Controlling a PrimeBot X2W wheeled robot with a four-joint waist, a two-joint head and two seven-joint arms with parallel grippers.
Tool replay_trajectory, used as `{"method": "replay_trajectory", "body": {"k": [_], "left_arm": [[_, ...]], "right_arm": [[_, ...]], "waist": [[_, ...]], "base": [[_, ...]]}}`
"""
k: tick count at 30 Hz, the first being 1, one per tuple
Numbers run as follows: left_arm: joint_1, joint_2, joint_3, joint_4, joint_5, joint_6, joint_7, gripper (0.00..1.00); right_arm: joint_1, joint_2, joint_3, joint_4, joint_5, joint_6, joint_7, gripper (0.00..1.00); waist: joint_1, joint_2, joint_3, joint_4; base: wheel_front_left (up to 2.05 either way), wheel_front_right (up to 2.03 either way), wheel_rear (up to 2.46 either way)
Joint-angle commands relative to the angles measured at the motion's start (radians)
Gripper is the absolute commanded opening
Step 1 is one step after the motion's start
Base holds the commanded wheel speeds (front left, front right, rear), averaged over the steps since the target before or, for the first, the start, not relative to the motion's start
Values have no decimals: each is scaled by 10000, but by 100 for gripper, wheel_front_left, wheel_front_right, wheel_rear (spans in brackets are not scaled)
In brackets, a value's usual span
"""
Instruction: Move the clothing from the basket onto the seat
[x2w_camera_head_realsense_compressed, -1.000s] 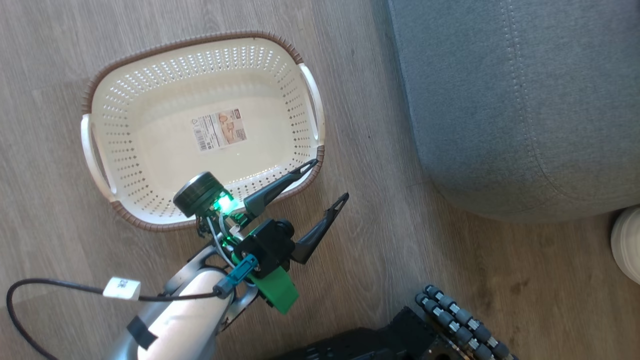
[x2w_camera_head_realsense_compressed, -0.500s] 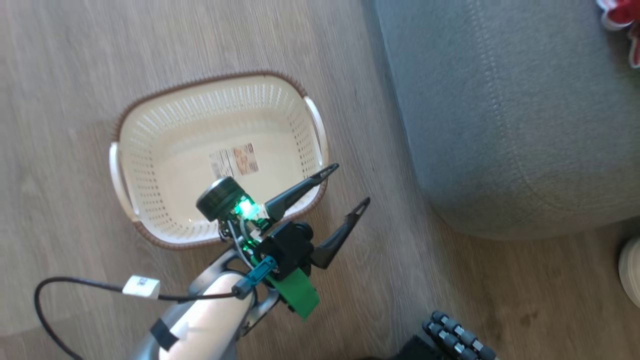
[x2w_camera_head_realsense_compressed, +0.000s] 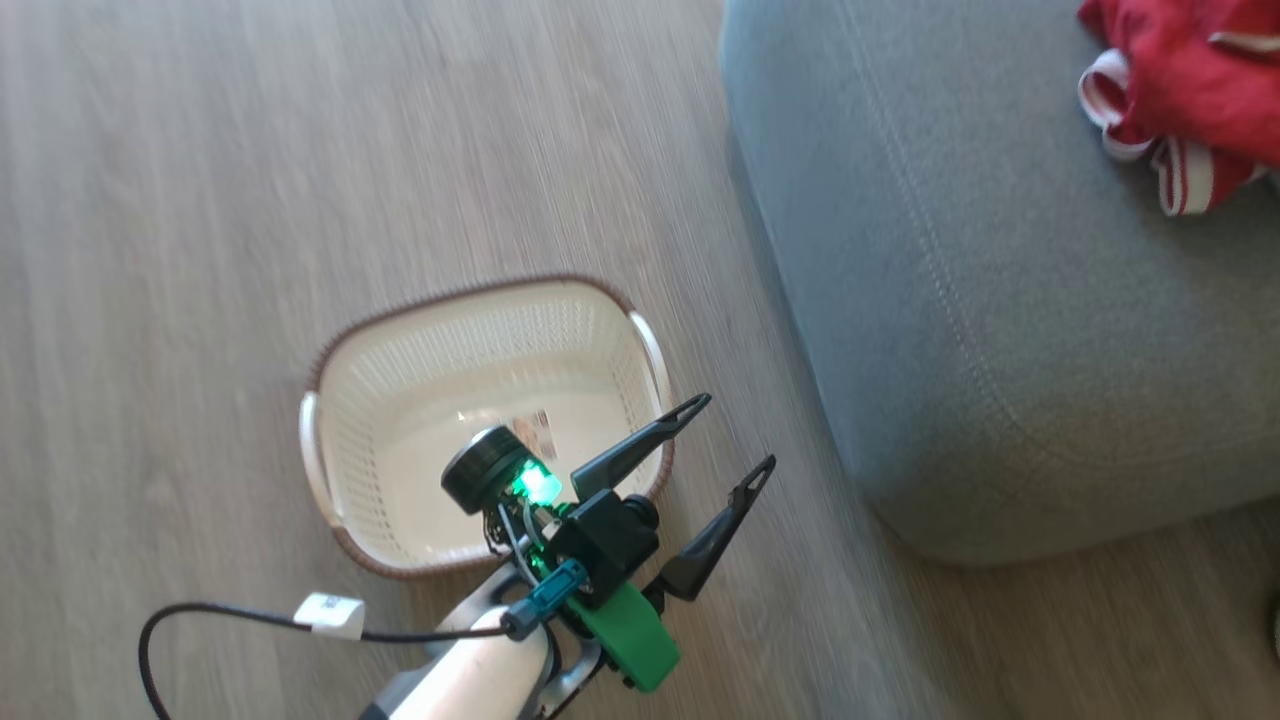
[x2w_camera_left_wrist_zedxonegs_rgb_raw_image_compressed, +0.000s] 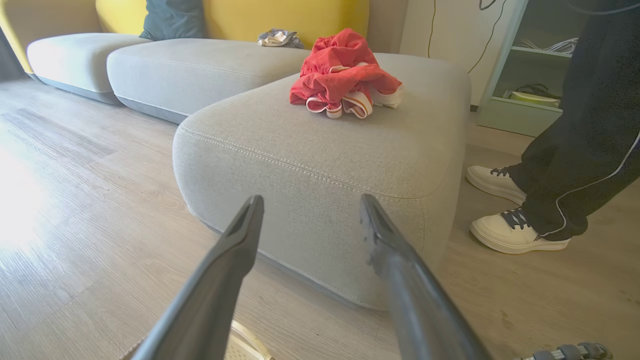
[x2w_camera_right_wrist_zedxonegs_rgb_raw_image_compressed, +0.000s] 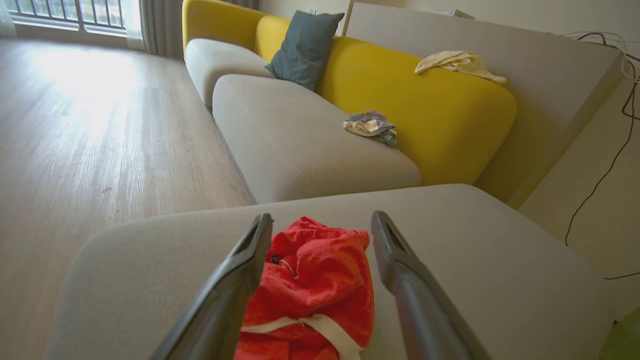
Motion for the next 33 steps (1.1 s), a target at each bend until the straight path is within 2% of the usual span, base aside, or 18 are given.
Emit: {"method": "replay_trajectory", "body": {"k": [1, 8, 12, 18, 20, 26, 33], "left_arm": [[41, -131, 314, -241, -83, 107, -95, 100], [381, -294, 640, -153, -191, 330, -95, 100], [568, -332, 925, -132, -310, 518, -95, 100], [857, -347, 1562, -13, -513, 810, -95, 100], [931, -348, 1871, 31, -595, 937, -95, 100], [1265, -350, 3183, 91, -1066, 1505, -95, 100], [1453, -351, 4006, 162, -1216, 2011, -95, 100]], "right_arm": [[160, -47, 230, -519, 323, 67, -121, 100], [1503, -299, 1890, -3591, 2490, 67, -134, 100], [2827, -726, 2844, -5678, 3817, 67, -135, 100], [4720, -900, 3081, -7862, 4839, 67, -136, 100], [5300, -707, 2999, -8427, 4995, 67, -136, 100], [7072, 528, 3127, -9966, 5025, 67, -137, 100], [8406, 1435, 3118, -10792, 4550, 67, -137, 100]], "waist": [[0, -1, -643, 167], [0, -1, -1623, 469], [0, -1, -2099, 736], [0, -1, -2669, 1261], [0, -1, -2757, 1449], [0, -1, -3038, 2158], [0, -1, -3222, 2810]], "base": [[0, 0, 0], [0, 0, 0], [0, 0, 0], [0, 0, 0], [0, 0, 0], [0, 0, 0], [0, 0, 0]]}}
